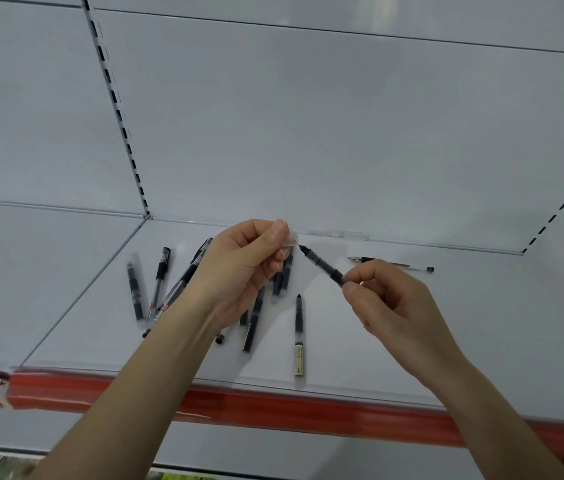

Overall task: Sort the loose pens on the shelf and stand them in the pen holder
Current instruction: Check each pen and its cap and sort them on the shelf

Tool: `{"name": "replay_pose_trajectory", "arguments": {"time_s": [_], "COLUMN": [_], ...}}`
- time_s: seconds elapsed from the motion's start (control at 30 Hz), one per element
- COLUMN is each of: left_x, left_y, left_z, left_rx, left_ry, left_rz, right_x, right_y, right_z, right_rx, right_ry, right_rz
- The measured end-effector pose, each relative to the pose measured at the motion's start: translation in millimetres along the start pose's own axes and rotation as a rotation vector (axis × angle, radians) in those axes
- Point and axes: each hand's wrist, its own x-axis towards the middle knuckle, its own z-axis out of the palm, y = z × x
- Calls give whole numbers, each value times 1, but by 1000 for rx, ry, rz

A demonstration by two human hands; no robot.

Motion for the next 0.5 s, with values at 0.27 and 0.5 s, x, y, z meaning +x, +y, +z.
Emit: {"name": "replay_pose_trajectory", "arguments": {"time_s": [0.27, 0.5], "left_x": [-5, -7], "left_y": [3, 0], "left_z": [-4, 0], "left_rx": [275, 186], "left_ry": [-46, 21], "left_rz": [51, 75], "right_x": [-1, -2], "right_y": [-1, 0], "right_z": [-1, 4], "right_rx": [-46, -3], "right_ry": [-36, -27], "right_rz": [33, 54]}}
